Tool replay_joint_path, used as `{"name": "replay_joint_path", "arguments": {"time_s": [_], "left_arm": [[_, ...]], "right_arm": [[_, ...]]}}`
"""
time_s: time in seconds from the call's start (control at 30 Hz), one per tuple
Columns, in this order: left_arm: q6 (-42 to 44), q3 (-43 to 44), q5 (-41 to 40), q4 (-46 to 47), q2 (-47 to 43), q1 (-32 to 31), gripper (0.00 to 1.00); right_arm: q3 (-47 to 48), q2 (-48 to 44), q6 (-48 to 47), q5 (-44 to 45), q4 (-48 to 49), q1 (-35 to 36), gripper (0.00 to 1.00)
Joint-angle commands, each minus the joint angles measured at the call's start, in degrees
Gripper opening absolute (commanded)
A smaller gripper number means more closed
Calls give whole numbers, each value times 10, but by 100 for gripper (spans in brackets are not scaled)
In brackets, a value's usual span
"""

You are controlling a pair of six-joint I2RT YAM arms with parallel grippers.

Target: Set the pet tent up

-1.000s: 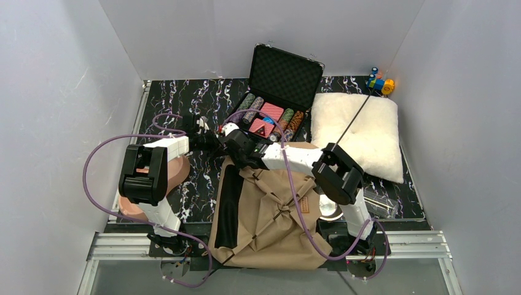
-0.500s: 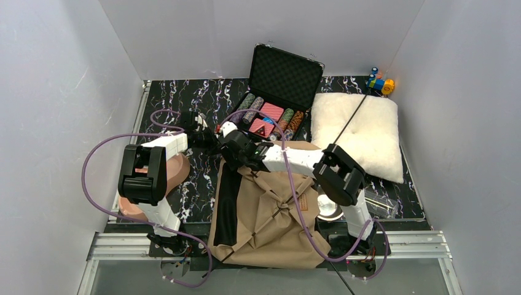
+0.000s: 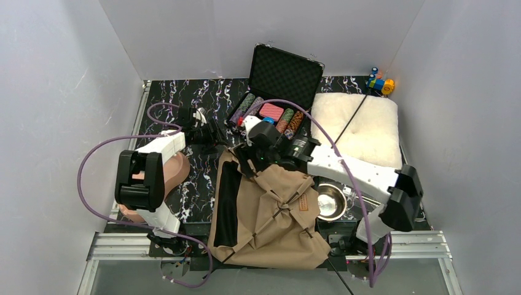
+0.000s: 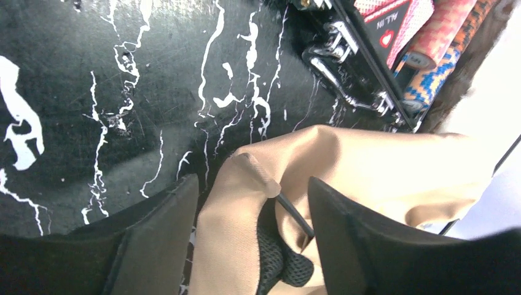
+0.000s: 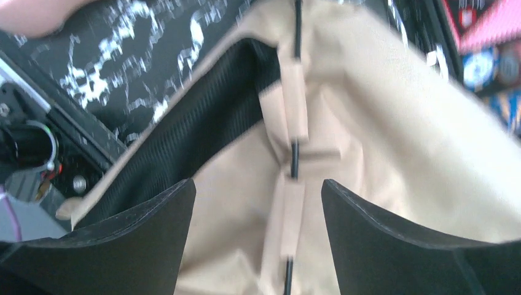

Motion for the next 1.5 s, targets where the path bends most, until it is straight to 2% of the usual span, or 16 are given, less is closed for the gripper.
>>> {"name": "replay_joint_path", "arguments": {"time_s": [0.0, 0.03, 0.1, 0.23, 0.37, 0.5, 0.6, 0.73, 0.87, 0.9, 1.07, 1.17, 1.33, 1.47], "left_arm": [[30, 24, -35, -20, -58, -1, 79], [35, 23, -44, -23, -66, -1, 87], [43, 21, -66, -27, -87, -1, 98], [63, 11, -97, -30, -131, -2, 98], [83, 6, -111, -42, -162, -14, 98], [100, 5, -130, -50, -188, -42, 98], [108, 3, -144, -51, -200, -58, 98], [109, 5, -160, -51, -211, -61, 98], [123, 5, -190, -44, -251, -61, 98], [125, 3, -194, -39, -262, -60, 98], [138, 1, -203, -19, -313, -61, 98], [139, 34, -189, -39, -323, -61, 98], [138, 107, -117, -105, -322, -61, 98], [137, 112, -67, -120, -340, -60, 98]], "right_arm": [[-41, -65, 97, 18, -219, 0, 82], [-54, -84, 113, 15, -243, 0, 82], [-78, -116, 147, 1, -291, 1, 82], [-122, -159, 202, -27, -349, 15, 81], [-176, -180, 241, -31, -362, 39, 81], [-219, -190, 261, -37, -348, 50, 80], [-245, -191, 266, -43, -318, 58, 74], [-260, -187, 271, -50, -256, 63, 44], [-234, -173, 288, -29, -242, 64, 4], [-225, -169, 292, -21, -241, 64, 1], [-178, -150, 304, 29, -240, 64, 1], [-147, -143, 306, 67, -232, 64, 1], [-100, -127, 286, 105, -201, 64, 1], [-54, -100, 282, 160, -213, 63, 1]]}}
